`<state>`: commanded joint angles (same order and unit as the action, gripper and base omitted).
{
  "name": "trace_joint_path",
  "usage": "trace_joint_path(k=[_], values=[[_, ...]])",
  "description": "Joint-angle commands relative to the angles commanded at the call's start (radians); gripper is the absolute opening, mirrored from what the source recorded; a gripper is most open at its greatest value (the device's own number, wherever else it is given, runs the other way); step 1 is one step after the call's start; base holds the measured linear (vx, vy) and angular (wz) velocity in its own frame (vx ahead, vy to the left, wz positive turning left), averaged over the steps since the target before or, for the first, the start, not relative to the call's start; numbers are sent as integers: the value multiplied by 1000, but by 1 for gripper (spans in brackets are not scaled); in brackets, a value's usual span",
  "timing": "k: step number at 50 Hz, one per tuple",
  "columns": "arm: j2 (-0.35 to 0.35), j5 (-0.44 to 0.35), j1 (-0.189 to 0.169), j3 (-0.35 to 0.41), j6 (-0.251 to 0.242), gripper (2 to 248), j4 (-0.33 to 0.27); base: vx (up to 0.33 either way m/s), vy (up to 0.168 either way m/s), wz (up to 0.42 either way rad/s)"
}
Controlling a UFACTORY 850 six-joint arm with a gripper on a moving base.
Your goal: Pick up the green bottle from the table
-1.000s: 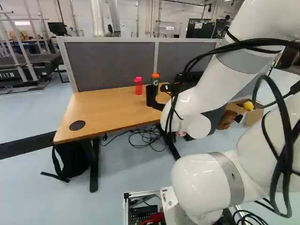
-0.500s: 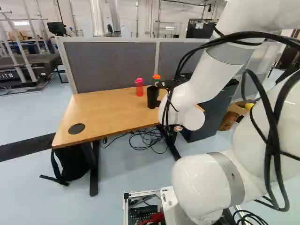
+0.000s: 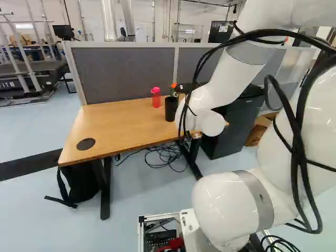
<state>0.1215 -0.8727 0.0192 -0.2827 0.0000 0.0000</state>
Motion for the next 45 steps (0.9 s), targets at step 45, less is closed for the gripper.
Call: trace_joint_path(k=[45], values=[[-126, 181, -13, -236, 0, 247, 0, 0, 0, 0]])
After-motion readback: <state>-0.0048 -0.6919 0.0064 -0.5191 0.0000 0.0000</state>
